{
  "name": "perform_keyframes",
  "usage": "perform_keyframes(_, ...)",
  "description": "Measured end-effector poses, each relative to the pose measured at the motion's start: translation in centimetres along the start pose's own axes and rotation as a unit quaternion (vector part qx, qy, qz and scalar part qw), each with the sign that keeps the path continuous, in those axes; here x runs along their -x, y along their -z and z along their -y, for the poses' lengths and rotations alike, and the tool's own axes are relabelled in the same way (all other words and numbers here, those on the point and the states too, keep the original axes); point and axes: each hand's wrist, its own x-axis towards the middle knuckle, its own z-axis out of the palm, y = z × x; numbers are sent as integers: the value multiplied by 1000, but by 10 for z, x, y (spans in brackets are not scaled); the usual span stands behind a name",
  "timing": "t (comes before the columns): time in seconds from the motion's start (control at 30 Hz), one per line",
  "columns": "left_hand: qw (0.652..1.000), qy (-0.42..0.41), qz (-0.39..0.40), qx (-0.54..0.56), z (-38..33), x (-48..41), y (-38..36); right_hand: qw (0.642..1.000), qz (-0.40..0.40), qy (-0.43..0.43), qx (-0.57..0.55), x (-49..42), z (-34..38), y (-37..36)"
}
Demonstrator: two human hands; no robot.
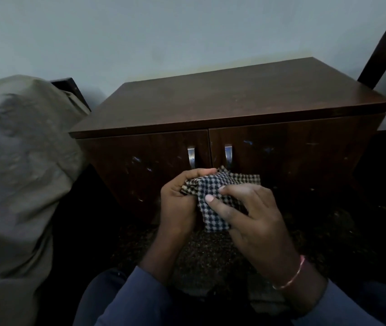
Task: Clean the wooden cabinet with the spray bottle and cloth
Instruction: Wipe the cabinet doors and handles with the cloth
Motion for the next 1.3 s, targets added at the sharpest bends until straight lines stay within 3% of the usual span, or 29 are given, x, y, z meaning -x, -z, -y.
perform_keyframes(0.17,999,31,-42,10,1,4,2,992,-44,-113,-38,0,2,-3)
perform_keyframes(0.23,998,32,-36,-42,5,3,7,968,-50,-224,-99,-1,-2,-5)
perform_keyframes(0.27,996,28,-24,-85,7,3,8,937,-47,-308,-159,-2,-6,-6)
perform_keyframes(0.33,990,46,6,-137,12,5,4,838,-30,-459,-294,-6,-13,-9)
perform_keyframes(0.37,990,64,8,-126,14,5,-1,802,-20,-499,-328,-8,-17,-12)
perform_keyframes(0.4,990,78,-3,-117,16,3,-6,789,-12,-514,-336,-10,-20,-14)
perform_keyframes(0.7,987,79,-120,-75,42,-49,-51,788,-111,-511,-325,-44,-59,-46)
perform_keyframes(0.97,984,23,-158,-78,47,-62,-56,835,-134,-466,-261,-53,-64,-62)
perform_keyframes(1.3,976,-7,-180,-118,46,-67,-61,858,-137,-446,-216,-59,-63,-60)
